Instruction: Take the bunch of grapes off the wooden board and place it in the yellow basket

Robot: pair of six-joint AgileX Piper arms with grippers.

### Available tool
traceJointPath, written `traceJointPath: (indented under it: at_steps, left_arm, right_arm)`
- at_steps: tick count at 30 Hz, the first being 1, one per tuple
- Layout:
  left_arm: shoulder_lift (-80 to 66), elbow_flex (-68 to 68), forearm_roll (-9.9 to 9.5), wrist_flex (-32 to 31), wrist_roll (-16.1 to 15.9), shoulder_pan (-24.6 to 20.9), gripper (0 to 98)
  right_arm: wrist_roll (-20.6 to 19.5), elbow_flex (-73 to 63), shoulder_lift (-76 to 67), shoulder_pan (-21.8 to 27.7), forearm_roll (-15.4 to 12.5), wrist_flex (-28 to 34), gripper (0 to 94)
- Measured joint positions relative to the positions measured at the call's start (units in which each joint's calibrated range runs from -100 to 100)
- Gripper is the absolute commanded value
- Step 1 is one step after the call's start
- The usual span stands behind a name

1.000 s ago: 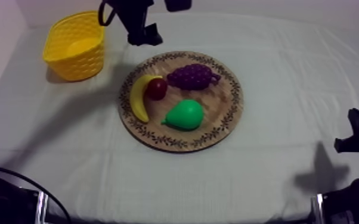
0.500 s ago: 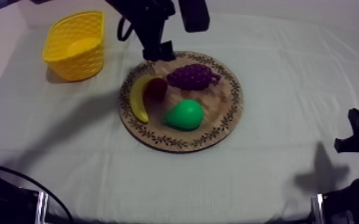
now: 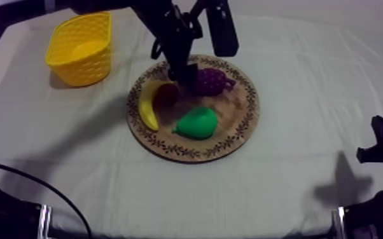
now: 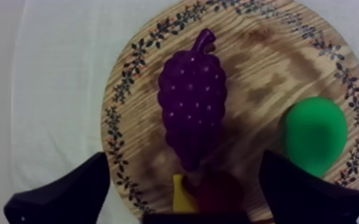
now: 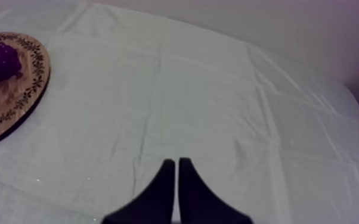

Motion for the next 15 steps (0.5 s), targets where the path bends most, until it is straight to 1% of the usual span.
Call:
traceJointPath:
  at_steps: [4, 15]
  left_arm:
    - [2.61, -1.82, 0.46, 0.06, -0.19, 0.25, 95.8]
    - [8.87, -8.49, 0.75, 2.53, 0.03, 0.59, 96.0]
  right_arm:
    - [0.0, 0.0, 0.0, 0.0, 0.0, 0.0, 0.2]
    - [0.0, 0.0, 0.0, 0.0, 0.0, 0.0, 0.2]
